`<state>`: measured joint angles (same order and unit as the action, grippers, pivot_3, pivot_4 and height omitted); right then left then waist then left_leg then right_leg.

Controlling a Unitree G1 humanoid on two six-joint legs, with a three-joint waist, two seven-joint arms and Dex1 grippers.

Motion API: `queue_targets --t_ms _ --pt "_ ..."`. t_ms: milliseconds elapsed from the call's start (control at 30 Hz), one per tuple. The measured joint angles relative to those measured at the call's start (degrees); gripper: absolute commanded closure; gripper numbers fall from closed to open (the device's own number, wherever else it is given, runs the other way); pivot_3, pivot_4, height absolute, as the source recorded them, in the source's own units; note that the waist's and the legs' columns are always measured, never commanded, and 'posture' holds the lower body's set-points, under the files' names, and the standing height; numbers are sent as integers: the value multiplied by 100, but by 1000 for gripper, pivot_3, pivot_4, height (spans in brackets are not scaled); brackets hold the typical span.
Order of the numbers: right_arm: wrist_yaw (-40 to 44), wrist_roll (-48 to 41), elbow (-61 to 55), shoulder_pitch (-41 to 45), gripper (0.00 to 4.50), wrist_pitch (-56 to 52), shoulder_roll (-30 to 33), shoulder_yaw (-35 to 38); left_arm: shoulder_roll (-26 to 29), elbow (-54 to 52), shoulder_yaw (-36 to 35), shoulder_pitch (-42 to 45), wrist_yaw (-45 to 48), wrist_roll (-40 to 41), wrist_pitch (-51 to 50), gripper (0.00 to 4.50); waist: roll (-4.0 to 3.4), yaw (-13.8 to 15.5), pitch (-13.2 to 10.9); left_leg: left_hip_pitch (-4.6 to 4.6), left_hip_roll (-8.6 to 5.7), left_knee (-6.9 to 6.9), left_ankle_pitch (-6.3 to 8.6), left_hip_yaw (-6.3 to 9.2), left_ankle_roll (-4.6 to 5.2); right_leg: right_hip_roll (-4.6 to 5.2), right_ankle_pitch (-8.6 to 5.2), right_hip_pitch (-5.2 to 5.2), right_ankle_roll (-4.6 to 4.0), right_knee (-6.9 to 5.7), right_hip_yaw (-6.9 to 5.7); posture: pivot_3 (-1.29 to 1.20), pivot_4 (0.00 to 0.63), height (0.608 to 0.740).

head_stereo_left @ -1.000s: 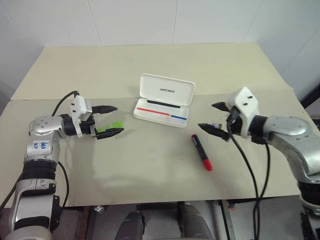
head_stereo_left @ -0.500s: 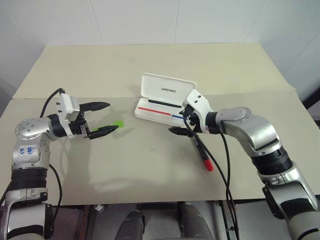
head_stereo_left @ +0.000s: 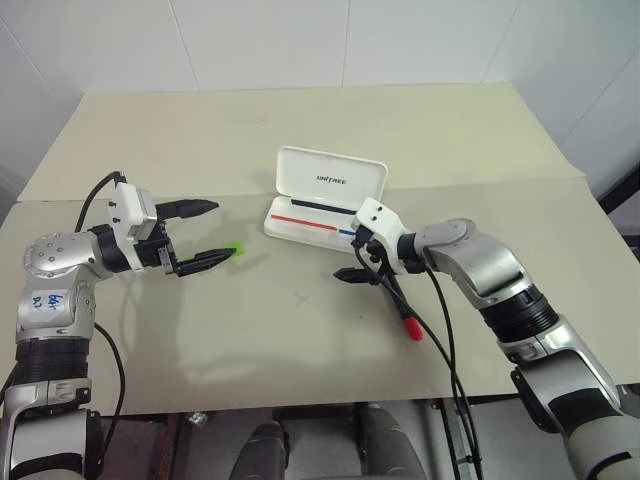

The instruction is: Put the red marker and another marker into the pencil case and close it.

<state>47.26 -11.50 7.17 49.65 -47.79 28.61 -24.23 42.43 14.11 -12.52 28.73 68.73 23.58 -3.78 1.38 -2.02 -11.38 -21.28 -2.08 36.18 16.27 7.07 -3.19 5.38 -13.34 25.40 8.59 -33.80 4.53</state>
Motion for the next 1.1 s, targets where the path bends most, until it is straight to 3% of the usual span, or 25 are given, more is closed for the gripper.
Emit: queue_targets --t_ms 233,267,367,667,867,1100 --pt "151 370 530 184 0 347 -199 -86 0 -49 -5 -16 -70 0 -33 26 0 1 0 1 -1 0 -2 1 -3 0 0 0 -1 -3 0 0 150 740" --pt "172 425 627 233 184 402 -224 -101 0 -64 -8 -27 -82 1 -36 3 0 -2 0 0 0 0 -2 0 -3 1 0 0 0 -2 0 0 150 740" --pt "196 622 915 404 922 505 -270 -149 0 -101 -12 -49 -121 2 -39 0 0 -7 0 1 -1 0 -2 0 -3 0 0 0 -1 -2 0 0 150 740" --pt "307 951 1344 581 4014 914 -371 -141 -2 -233 -39 -123 -257 48 -44 0 1 -14 1 5 0 2 -4 1 -7 0 3 0 -5 -9 0 0 150 740" --pt "368 1124 1145 409 4014 1550 -308 -97 -20 -233 -39 -122 -268 109 -11 0 1 -3 1 3 0 0 -6 3 -9 -1 5 1 -7 -9 -1 0 150 740" --pt "788 911 -622 -74 4014 1330 -99 -7 -158 -230 -70 -99 -249 259 75 0 1 -21 1 -3 3 -8 -4 2 -8 -1 6 3 -6 -10 -5 0 150 740"
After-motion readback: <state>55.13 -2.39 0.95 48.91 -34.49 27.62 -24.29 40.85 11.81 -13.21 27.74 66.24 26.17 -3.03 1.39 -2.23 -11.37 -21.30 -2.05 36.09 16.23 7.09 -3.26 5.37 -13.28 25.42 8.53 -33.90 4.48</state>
